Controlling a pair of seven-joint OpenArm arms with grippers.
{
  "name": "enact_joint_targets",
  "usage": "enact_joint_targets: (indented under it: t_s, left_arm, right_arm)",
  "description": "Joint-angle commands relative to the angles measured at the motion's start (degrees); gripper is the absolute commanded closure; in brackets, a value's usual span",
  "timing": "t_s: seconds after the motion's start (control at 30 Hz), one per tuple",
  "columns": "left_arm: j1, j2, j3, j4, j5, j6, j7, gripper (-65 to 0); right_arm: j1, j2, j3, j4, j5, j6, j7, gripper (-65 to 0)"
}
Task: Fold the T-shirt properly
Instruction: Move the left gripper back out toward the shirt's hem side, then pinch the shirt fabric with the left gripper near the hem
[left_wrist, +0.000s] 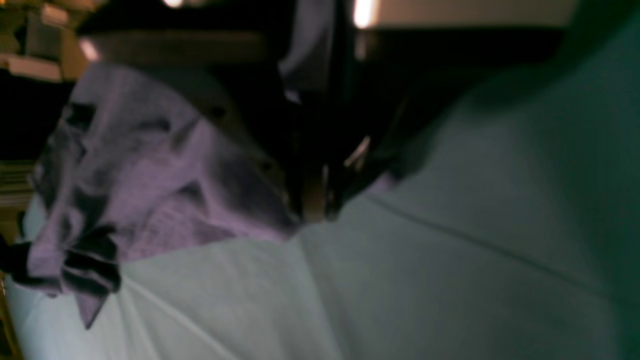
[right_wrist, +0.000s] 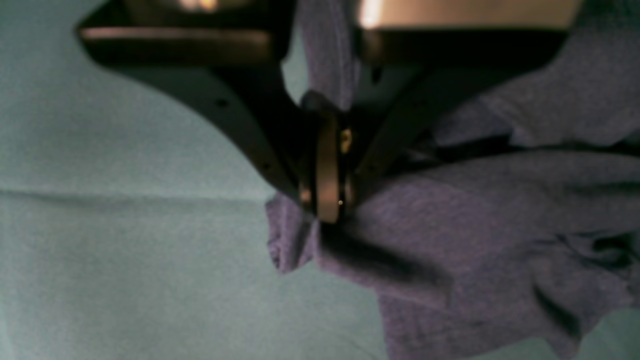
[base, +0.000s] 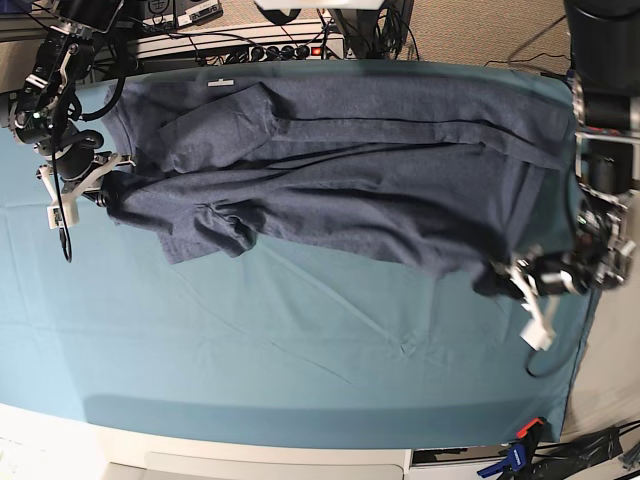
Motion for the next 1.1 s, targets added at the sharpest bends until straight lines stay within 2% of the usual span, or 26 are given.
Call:
enact_joint_targets:
  t_s: [0.0,0.2,0.47,0.73,0.8,0.87,0.97,1.07]
  left_arm:
    - [-1.9,-1.4,-0.4,0.7,-1.1,-0.5,-0.9,0.0]
    - [-2.2,-4.9,-0.4,0.7,-2.3,-0.5,-0.6,0.0]
    - [-2.0,-8.1,-0.4,0.7,-7.4,-0.5,2.8,0.0]
    - [-1.3,-8.2,-0.4,0.7,-6.8,-0.5,3.0,-0.4]
    - [-1.3,-7.8,-0.4,0.7,-4.6,-0.5,1.3,-12.3]
    - [-1.3,-7.0,-0.4,0.7,-1.3,1.9,-1.6,-20.7]
    - [-1.5,-5.4,-0.4,0.7,3.5,4.2,-5.0,-21.6]
    - [-2.0,-3.7,-0.4,0.7,6.9,6.8,-5.9,-21.6]
  right_arm:
    - [0.5,1.0,0.4,1.0,0.8,0.2,1.5,0.0]
    - [0.5,1.0,0.4,1.0,0.8,0.2,1.5,0.0]
    - [0.5,1.0,0.4,1.0,0.8,0.2,1.4,0.0]
    - [0.5,1.0,0.4,1.0,0.8,0.2,1.5,0.0]
    - [0.5,1.0,0.4,1.0,0.8,0.2,1.5,0.0]
    - [0.5,1.0,0.4,1.0,0.9,0.2,1.6,0.0]
    - [0.5,1.0,0.4,1.0,1.1,0.2,1.8,0.0]
    - [0.5,1.0,0.4,1.0,1.3,0.2,1.8,0.0]
